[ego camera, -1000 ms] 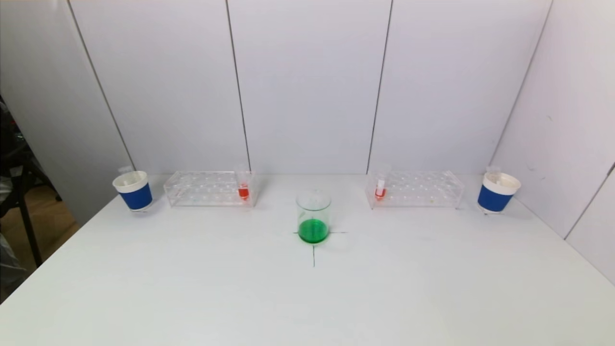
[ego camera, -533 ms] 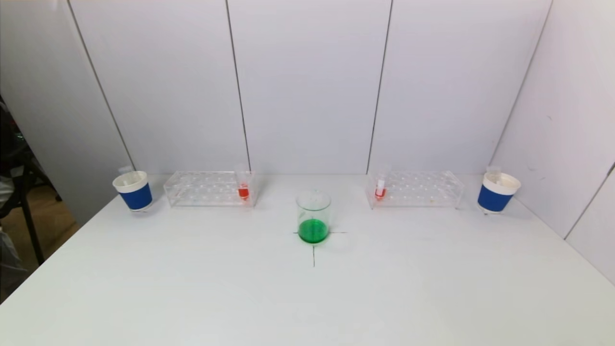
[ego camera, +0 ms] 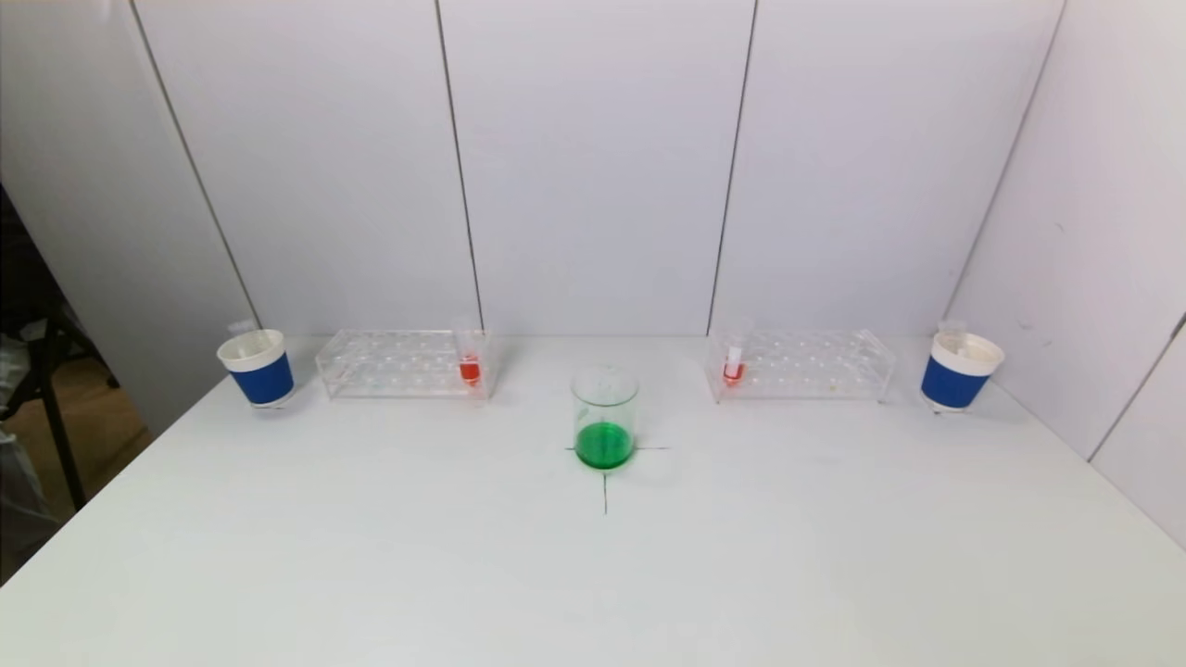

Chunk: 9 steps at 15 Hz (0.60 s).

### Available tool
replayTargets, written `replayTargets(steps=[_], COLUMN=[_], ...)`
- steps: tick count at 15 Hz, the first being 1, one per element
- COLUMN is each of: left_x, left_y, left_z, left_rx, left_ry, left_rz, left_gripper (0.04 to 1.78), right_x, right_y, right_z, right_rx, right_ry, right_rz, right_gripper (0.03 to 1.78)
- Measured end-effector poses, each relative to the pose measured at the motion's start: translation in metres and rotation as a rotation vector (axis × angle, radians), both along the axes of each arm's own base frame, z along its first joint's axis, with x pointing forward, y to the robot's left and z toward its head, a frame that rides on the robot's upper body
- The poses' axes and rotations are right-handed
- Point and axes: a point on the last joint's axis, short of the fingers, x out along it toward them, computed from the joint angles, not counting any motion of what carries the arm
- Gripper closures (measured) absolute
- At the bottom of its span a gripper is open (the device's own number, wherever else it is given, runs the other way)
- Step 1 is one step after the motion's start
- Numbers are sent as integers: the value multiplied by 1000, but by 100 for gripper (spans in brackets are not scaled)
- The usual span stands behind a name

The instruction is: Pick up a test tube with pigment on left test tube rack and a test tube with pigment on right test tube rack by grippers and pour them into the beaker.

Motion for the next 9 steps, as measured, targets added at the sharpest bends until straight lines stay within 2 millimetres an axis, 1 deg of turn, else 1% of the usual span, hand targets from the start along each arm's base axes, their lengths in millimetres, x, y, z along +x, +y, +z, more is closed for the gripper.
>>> replayTargets(steps=[9], left_x=[0], left_y=[0], left_z=[0], left_rx=[0], left_ry=[0], left_rz=[0], left_gripper=[6], right_x=[0], right_y=[0], right_z=[0], right_rx=[10], right_ry=[-1], right_rz=[0], right_gripper=[4])
